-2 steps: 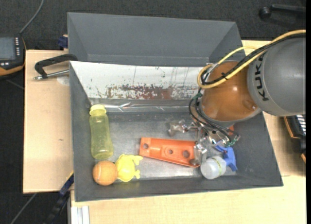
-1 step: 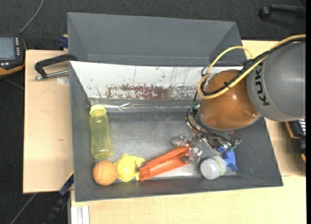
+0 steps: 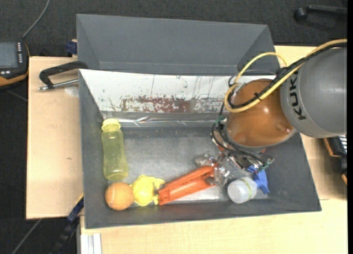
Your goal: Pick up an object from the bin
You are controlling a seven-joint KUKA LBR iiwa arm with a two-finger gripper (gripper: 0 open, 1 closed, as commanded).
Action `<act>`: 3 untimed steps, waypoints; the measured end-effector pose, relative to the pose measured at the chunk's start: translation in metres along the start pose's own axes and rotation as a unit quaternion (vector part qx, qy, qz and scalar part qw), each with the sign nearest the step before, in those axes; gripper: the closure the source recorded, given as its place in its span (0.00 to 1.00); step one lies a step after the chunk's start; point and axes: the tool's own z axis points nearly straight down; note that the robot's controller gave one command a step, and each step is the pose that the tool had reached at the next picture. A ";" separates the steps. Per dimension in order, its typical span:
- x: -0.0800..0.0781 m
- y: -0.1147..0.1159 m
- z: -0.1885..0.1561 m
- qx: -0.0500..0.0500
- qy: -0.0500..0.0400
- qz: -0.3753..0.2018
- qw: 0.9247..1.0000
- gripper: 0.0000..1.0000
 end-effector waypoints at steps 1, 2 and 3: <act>0.002 0.002 -0.059 -0.001 0.000 0.005 1.000 1.00; 0.001 -0.003 -0.063 0.004 -0.006 0.016 1.000 1.00; 0.003 0.000 -0.049 -0.001 0.000 0.019 1.000 1.00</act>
Offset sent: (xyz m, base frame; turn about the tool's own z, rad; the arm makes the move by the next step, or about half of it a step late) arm -0.0047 -0.0075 -0.0009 0.0593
